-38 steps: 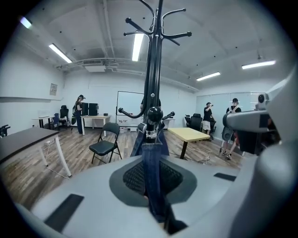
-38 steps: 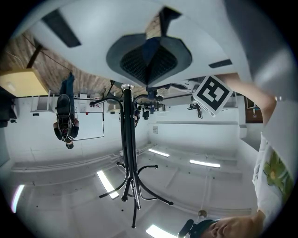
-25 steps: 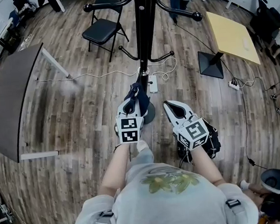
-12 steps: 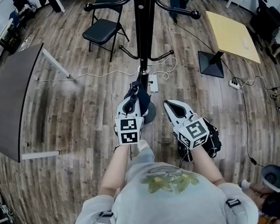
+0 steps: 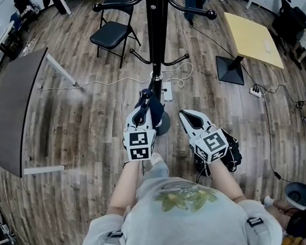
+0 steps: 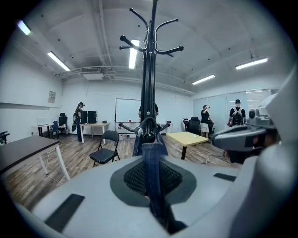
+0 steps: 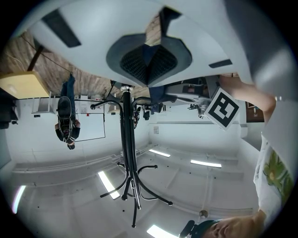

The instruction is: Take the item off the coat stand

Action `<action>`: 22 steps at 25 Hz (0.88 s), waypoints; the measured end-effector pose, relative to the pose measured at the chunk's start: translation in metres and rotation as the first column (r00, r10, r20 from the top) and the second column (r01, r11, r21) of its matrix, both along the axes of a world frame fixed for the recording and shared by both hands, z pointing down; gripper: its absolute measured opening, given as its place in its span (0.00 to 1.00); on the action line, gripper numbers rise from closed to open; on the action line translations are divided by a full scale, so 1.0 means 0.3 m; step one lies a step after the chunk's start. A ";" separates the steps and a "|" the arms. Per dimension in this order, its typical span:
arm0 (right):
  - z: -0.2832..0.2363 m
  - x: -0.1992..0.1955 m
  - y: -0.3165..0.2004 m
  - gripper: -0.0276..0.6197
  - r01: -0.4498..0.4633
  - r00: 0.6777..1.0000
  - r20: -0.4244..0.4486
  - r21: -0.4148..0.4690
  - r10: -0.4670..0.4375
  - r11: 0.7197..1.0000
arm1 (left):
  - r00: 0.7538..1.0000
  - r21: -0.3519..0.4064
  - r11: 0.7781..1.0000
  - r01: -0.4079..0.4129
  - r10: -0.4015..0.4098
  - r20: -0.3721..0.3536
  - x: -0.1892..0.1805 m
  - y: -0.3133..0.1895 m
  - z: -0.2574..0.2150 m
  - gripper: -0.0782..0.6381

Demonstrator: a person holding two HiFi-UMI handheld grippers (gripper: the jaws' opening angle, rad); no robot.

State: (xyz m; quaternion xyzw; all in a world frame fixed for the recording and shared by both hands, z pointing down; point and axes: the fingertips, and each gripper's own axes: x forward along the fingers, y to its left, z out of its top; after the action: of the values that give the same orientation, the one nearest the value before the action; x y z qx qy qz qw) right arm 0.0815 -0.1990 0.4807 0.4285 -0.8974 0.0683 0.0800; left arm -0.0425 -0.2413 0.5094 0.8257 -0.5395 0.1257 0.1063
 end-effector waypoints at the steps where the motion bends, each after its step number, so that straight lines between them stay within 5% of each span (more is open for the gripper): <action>1: 0.000 0.000 0.001 0.05 0.001 1.000 0.000 0.000 -0.001 1.000 | 1.000 0.003 1.000 0.001 -0.001 0.000 -0.001 0.004 -0.005 0.14; 22: 0.005 -0.049 0.065 0.05 0.009 1.000 -0.013 -0.024 -0.009 1.000 | 0.999 0.041 0.998 -0.045 0.045 0.014 -0.033 0.143 -0.057 0.14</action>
State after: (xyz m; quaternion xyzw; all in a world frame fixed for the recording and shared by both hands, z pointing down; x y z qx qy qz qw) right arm 0.0669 -0.1794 0.4823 0.4239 -0.8979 0.0757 0.0913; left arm -0.0523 -0.1984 0.4923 0.8389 -0.5239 0.1221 0.0828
